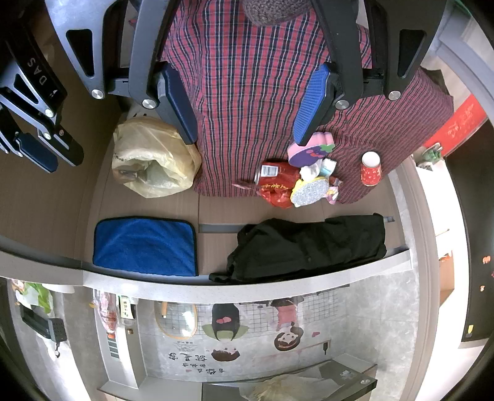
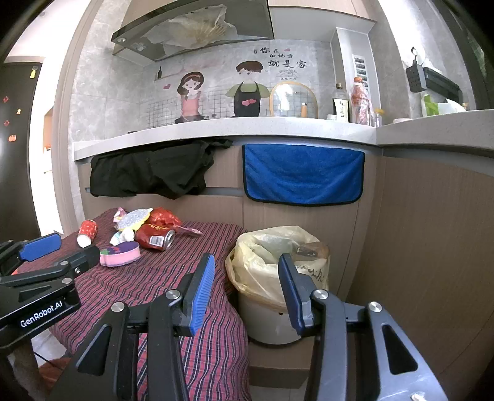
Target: Collect trash
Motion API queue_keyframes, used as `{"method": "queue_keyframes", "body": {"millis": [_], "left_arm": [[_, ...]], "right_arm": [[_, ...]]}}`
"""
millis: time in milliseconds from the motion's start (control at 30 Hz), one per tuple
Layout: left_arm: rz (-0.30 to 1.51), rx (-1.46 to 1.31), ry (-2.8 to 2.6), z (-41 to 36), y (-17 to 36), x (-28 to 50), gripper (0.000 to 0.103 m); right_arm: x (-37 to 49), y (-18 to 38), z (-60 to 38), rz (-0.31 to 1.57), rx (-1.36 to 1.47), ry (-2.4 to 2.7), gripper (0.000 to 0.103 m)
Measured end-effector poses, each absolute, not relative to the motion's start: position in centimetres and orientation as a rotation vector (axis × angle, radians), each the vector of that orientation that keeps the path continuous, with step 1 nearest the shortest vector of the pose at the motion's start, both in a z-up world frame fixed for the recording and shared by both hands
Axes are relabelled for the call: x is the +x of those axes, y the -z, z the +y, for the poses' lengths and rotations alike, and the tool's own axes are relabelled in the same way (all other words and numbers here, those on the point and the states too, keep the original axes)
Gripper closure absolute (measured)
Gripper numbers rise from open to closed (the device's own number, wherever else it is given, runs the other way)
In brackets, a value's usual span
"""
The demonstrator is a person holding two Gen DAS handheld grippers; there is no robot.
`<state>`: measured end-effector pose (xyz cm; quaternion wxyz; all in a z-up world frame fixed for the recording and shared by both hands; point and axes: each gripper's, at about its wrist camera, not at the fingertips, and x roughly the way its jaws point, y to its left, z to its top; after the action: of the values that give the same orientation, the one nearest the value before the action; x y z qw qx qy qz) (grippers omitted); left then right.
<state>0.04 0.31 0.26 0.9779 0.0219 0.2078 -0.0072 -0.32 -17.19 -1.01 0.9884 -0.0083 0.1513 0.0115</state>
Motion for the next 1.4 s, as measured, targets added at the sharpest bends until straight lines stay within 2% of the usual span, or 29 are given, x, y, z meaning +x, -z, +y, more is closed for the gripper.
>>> {"method": "queue_keyframes", "body": {"millis": [1400], "left_arm": [[0.423, 0.035, -0.004, 0.32, -0.29, 0.03, 0.038]], "right_arm": [[-0.33, 0.96, -17.26, 0.308, -0.02, -0.027, 0.062]]}}
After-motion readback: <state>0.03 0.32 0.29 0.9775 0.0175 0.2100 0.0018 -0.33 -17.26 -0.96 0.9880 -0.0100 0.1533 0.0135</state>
